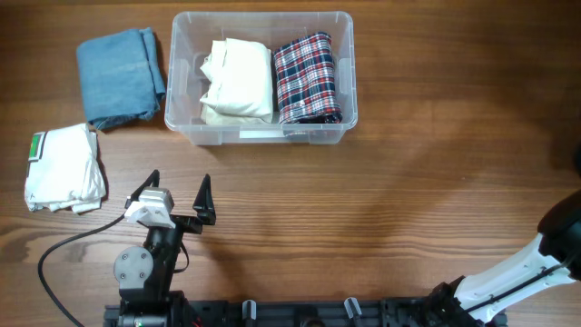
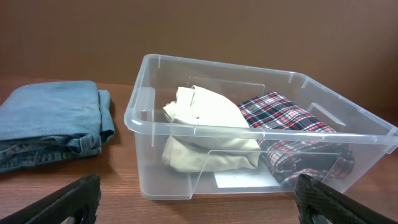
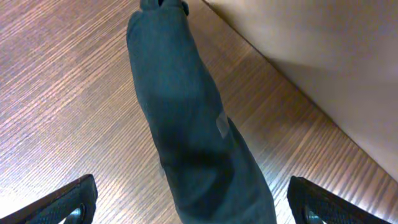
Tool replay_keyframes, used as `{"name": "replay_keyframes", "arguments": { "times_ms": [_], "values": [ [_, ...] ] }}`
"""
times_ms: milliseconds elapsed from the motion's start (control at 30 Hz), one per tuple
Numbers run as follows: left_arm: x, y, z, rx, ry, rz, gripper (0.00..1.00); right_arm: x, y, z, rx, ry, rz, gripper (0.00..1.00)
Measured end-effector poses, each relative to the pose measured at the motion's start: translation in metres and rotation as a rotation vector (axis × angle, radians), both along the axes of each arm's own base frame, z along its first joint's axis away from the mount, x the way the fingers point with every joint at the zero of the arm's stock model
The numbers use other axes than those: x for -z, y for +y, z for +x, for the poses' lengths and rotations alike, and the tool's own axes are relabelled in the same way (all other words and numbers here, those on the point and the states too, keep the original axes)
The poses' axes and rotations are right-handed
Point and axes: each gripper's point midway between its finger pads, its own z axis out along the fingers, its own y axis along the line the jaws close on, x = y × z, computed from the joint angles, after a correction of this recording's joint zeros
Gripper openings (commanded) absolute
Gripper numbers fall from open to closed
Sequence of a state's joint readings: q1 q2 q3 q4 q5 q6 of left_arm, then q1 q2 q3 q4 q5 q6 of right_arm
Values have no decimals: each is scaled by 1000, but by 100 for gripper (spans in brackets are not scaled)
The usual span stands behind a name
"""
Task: Pack container
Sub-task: 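Withdraw the right gripper and reach for the black garment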
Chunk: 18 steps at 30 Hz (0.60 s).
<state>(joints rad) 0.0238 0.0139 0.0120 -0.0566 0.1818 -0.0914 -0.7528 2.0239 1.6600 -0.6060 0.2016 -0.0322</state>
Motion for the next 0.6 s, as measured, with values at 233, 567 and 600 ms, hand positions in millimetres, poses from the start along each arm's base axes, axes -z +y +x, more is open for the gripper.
{"name": "replay_keyframes", "arguments": {
  "times_ms": [233,567,600],
  "values": [
    [0,0,0,0,0,0,100,46,-18,-15,28,63,47,56],
    [0,0,0,0,0,0,100,48,-20,-14,40,48,48,4],
    [0,0,0,0,0,0,100,49,-18,-12,43,39,59,4]
  ]
}}
